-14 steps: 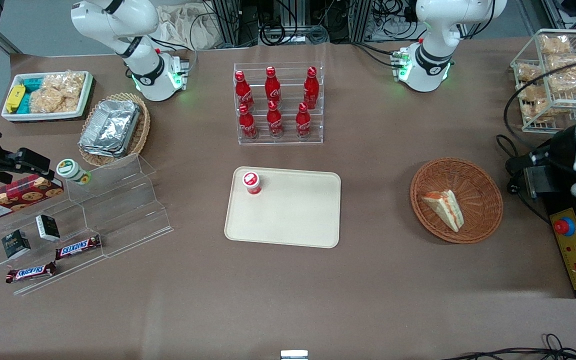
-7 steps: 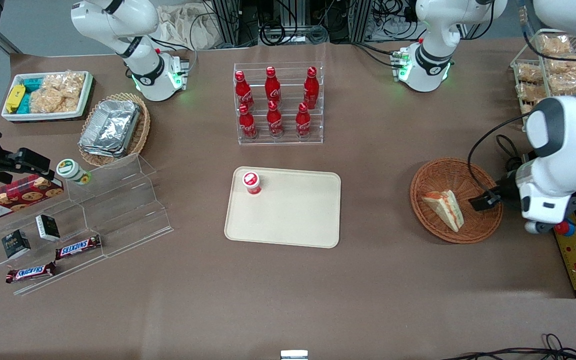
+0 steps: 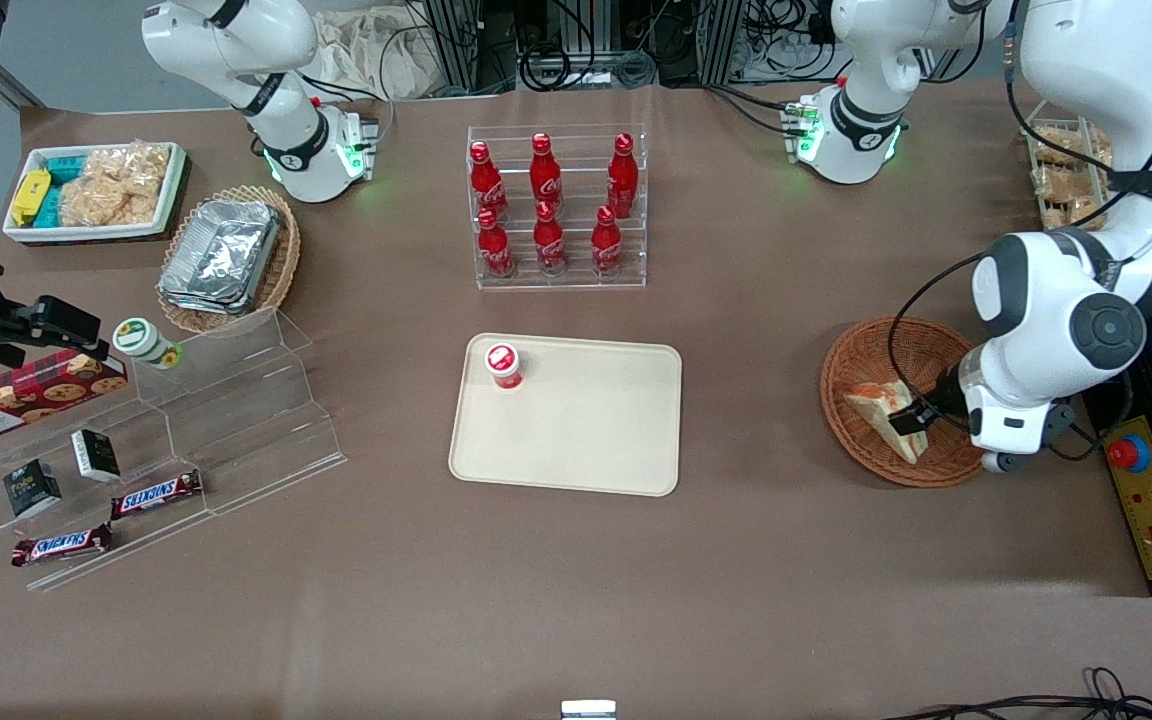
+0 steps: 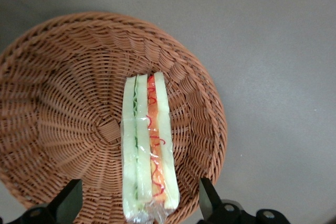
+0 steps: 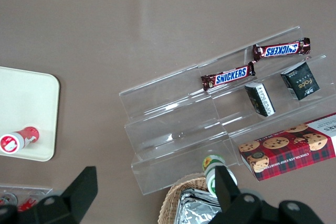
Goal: Place sandwich from basket to tray
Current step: 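Lower the left gripper and close it on the wrapped sandwich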
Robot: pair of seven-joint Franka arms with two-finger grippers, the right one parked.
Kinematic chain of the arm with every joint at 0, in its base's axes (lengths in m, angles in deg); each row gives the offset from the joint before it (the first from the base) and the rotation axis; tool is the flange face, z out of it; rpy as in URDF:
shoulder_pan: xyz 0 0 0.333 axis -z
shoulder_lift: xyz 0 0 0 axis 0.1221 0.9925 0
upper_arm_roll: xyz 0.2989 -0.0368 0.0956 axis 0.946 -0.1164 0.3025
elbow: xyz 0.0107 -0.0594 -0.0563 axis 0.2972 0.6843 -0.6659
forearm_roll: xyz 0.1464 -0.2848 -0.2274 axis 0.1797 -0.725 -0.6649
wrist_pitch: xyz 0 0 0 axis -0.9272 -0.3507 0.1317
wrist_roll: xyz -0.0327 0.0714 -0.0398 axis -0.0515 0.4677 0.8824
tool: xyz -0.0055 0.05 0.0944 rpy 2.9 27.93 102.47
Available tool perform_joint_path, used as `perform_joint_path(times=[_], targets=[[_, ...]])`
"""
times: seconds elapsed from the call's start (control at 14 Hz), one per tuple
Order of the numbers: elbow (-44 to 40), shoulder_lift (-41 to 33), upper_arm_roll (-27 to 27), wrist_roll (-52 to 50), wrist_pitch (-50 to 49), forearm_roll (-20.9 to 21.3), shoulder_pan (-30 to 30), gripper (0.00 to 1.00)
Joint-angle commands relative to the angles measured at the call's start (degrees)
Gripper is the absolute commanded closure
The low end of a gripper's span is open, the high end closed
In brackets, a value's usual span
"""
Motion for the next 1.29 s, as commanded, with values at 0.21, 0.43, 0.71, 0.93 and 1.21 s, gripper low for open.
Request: perform_joint_path(times=[0.21, 0.43, 0.71, 0.93, 1.21], targets=[[5.93, -0.15, 0.34, -0.82, 7.50, -0.62, 0.80, 0.00], [6.56, 0.64, 0.34, -1.08, 8.84, -0.62, 0.89, 0.02], [6.47, 0.65, 0.34, -2.66, 8.84, -0.62, 0.89, 0.43], [6.12, 0.65, 0.33, -2.84, 8.84, -0.62, 1.41, 0.58], [3.22, -0.40, 0.25, -5.04, 7.70, -0.53, 1.85, 0.61]])
